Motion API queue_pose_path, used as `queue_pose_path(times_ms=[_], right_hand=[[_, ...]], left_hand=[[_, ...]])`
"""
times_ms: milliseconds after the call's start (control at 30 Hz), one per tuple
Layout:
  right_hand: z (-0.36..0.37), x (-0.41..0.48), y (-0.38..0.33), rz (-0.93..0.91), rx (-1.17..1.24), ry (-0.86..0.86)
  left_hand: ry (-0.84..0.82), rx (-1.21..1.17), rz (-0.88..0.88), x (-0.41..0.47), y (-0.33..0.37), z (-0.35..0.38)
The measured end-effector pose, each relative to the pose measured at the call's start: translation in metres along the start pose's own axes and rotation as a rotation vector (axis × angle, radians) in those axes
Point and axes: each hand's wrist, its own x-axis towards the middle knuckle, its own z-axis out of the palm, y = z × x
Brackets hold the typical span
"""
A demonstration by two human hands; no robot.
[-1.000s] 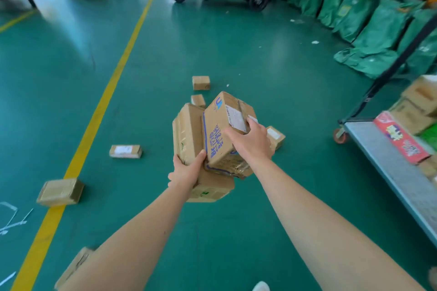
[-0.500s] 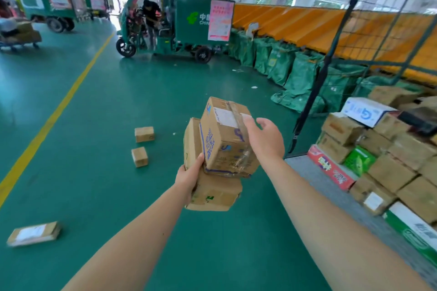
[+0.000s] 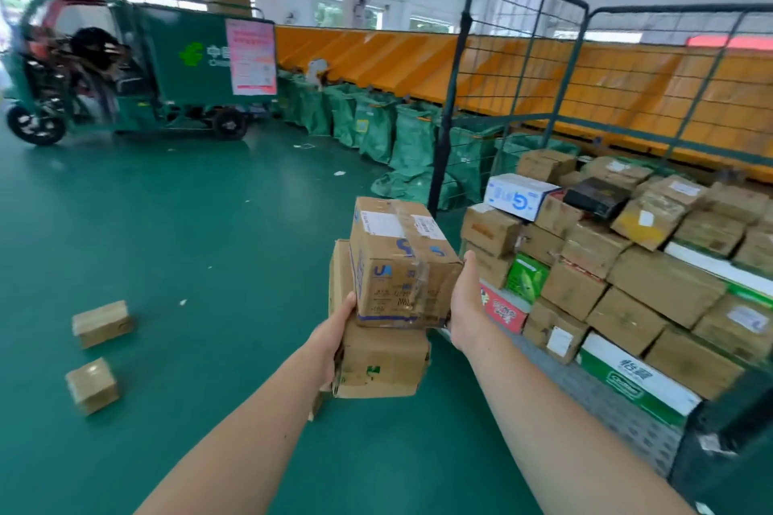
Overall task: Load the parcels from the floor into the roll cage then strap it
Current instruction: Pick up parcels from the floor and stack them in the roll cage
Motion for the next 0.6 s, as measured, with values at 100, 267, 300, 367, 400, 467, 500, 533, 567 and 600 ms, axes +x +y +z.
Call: queue_pose_path(times_ms=[100, 267, 300, 367, 400, 467, 500, 533, 567, 600], right_hand=[[-0.01, 0.031, -0.021, 0.003, 0.046, 0.071], [-0.029, 0.104, -0.047, -0.027, 0.148, 0.19], [-0.034, 0.117, -0.051, -0.031, 0.153, 0.204], [-0.041, 0.136, -0.057, 0.016, 0.167, 0.234], [-0.043, 0.14, -0.063, 0.042, 0.183, 0.244], [-0.047, 0.154, -0.071, 0.064, 0.216, 0.243], [-0.051, 0.165, -0.076, 0.066, 0.23, 0.243], [-0.057, 0.179, -0.08, 0.071, 0.244, 0.247], [-0.063, 0.192, -0.084, 0.064, 0.275, 0.257], [-0.069, 0.205, -0.089, 0.058, 0.303, 0.261]], left_hand=[[-0.075, 0.056, -0.074, 0.04, 0.034, 0.025], [-0.197, 0.184, -0.079, 0.105, 0.107, 0.072], [-0.222, 0.208, -0.065, 0.117, 0.12, 0.08], [-0.265, 0.249, -0.041, 0.141, 0.14, 0.097], [-0.29, 0.254, -0.035, 0.152, 0.148, 0.106], [-0.363, 0.264, -0.026, 0.17, 0.159, 0.126], [-0.404, 0.263, -0.018, 0.179, 0.163, 0.137], [-0.449, 0.259, -0.018, 0.19, 0.168, 0.149], [-0.48, 0.257, -0.013, 0.199, 0.172, 0.162], [-0.5, 0.264, -0.011, 0.206, 0.177, 0.174]])
